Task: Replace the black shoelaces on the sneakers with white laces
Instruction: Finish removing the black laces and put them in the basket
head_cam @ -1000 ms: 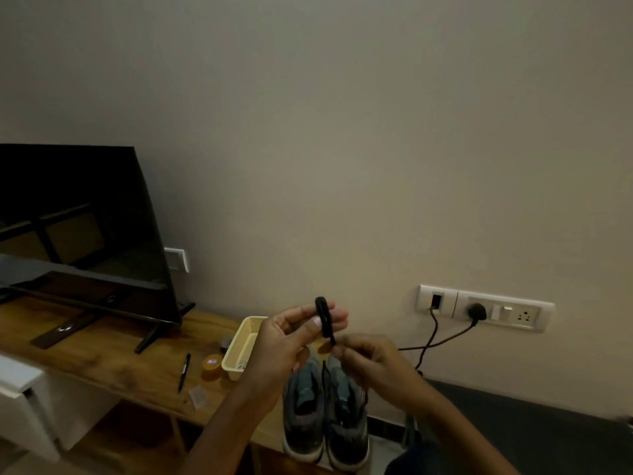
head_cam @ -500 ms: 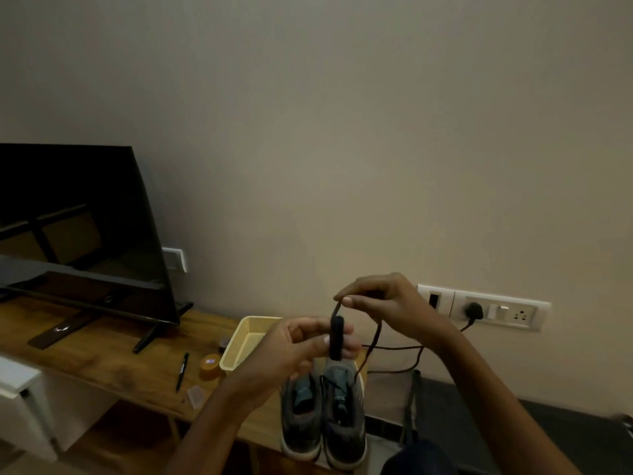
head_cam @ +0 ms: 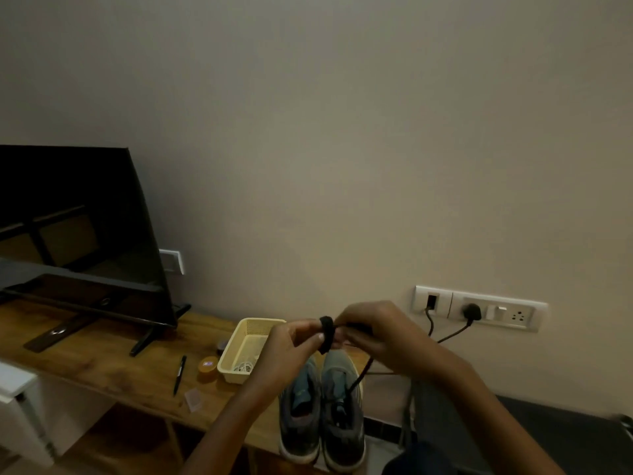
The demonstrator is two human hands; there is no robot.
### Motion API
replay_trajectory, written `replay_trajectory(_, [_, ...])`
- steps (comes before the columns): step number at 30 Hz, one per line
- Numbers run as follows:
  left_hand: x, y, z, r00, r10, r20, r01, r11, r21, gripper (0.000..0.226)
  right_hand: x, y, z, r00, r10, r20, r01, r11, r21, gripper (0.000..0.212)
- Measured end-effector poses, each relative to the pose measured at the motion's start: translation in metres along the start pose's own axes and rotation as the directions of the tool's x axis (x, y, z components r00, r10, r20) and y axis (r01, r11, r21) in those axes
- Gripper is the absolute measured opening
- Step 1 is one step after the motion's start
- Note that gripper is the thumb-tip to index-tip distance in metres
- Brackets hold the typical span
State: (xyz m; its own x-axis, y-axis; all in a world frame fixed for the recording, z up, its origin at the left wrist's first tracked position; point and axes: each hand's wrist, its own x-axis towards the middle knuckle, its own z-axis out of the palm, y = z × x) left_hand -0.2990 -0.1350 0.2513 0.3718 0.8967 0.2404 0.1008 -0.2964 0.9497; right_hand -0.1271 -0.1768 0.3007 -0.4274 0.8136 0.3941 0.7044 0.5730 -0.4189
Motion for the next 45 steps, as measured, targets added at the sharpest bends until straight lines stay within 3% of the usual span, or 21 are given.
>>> replay_trajectory(2, [-0.005,0.010,-0.002,0.989,-0.006,0.148,0.013,0.999,-0.044,0.020,0.013,0.005,-0.012,0.997,-0.027,-0.068,0.029,0.999,0.030,0.012])
replay_trajectory(5, [-0.012,0.027,-0.010,0.958,-0.014,0.285,0.080,0.972,-0.220,0.022,0.020,0.021,-0.010,0.992,0.042,-0.119,-0.003,0.950,0.314,0.014])
replay_trajectory(7, [-0.013,0.033,-0.012,0.970,-0.017,0.244,0.107,0.926,-0.362,0.025,0.016,0.032,0.004,0.978,0.146,-0.152,-0.062,0.889,0.454,0.015])
replay_trajectory(10, [-0.005,0.031,-0.010,0.999,-0.026,0.043,0.042,0.890,-0.455,0.029,0.003,0.042,0.037,0.962,0.244,-0.126,-0.147,0.845,0.515,0.013])
replay_trajectory(14, [0.005,0.019,-0.003,0.978,-0.080,-0.194,0.000,0.923,-0.384,0.021,-0.010,0.031,0.056,0.972,0.233,-0.011,-0.200,0.856,0.477,0.020])
replay_trajectory(18, [0.012,-0.002,0.000,0.955,-0.046,-0.292,0.007,0.991,-0.133,0.023,-0.011,0.012,0.039,0.984,0.127,0.122,-0.161,0.927,0.338,0.016])
replay_trajectory(21, [0.014,-0.011,-0.004,0.978,0.005,-0.208,-0.002,1.000,0.016,0.033,0.001,0.002,0.018,0.996,0.048,0.079,-0.060,0.985,0.164,0.013])
replay_trajectory(24, [0.008,-0.009,-0.006,0.998,-0.006,0.062,0.001,0.997,0.078,0.029,0.020,0.010,-0.003,0.998,0.017,-0.063,-0.012,0.996,0.084,0.014])
replay_trajectory(26, [0.001,0.000,-0.008,0.977,-0.045,0.210,0.054,0.998,-0.037,0.022,0.028,0.022,-0.007,0.995,0.035,-0.097,-0.020,0.987,0.157,0.014])
replay_trajectory(28, [-0.002,0.008,-0.011,0.971,-0.055,0.232,0.096,0.980,-0.171,0.022,0.028,0.031,0.001,0.990,0.107,-0.090,-0.074,0.947,0.311,0.017])
replay_trajectory(31, [0.000,0.009,-0.010,0.990,-0.049,0.134,0.097,0.920,-0.379,0.027,0.012,0.035,0.037,0.975,0.219,-0.022,-0.185,0.869,0.459,0.018])
replay_trajectory(33, [0.004,0.003,-0.008,0.997,-0.082,0.011,0.079,0.901,-0.426,0.025,-0.002,0.037,0.061,0.970,0.240,0.041,-0.230,0.844,0.485,0.020])
replay_trajectory(36, [0.009,-0.002,-0.007,0.978,-0.103,-0.180,0.034,0.935,-0.352,0.019,-0.016,0.035,0.075,0.970,0.224,0.097,-0.244,0.857,0.455,0.026])
replay_trajectory(39, [0.013,-0.011,-0.012,0.963,-0.064,-0.263,0.023,0.987,-0.156,0.029,-0.020,0.029,0.057,0.973,0.178,0.148,-0.224,0.883,0.412,0.014])
replay_trajectory(41, [0.014,-0.022,-0.015,0.976,-0.042,-0.214,0.049,0.998,0.025,0.035,-0.014,0.023,0.039,0.984,0.128,0.128,-0.166,0.917,0.362,0.016])
replay_trajectory(43, [0.013,-0.026,-0.014,0.996,-0.042,-0.078,0.054,0.985,0.163,0.028,-0.003,0.021,0.023,0.996,0.081,0.029,-0.086,0.958,0.273,0.014])
replay_trajectory(45, [0.006,-0.019,-0.009,0.994,-0.054,0.099,0.039,0.988,0.151,0.023,0.011,0.027,0.012,0.995,0.048,-0.092,-0.032,0.985,0.172,0.012])
